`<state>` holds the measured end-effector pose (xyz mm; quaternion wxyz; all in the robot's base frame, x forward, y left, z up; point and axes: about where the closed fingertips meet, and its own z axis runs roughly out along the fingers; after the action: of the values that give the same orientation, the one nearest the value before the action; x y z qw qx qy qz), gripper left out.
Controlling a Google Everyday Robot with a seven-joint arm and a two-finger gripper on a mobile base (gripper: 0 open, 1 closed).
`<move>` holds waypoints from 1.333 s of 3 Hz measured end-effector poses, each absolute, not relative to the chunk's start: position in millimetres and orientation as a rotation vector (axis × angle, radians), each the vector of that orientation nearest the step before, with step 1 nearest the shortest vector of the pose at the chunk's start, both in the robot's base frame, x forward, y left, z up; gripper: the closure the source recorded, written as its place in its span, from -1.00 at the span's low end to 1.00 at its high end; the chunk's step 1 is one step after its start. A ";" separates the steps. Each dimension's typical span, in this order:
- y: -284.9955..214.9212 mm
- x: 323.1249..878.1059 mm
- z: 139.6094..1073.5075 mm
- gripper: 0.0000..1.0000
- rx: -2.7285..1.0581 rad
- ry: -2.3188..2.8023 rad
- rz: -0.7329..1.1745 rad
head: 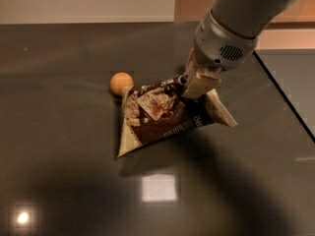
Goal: Move brown chip bag near orange
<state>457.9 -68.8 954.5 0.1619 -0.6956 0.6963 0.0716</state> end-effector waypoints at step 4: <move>-56.2 482.5 935.9 -0.73 -1.964 2.008 0.258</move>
Offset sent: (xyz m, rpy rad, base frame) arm 0.0319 0.0130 -0.0221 0.0244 0.0562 -0.0180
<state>482.5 -56.2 935.9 0.1596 -0.6873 0.7028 0.0904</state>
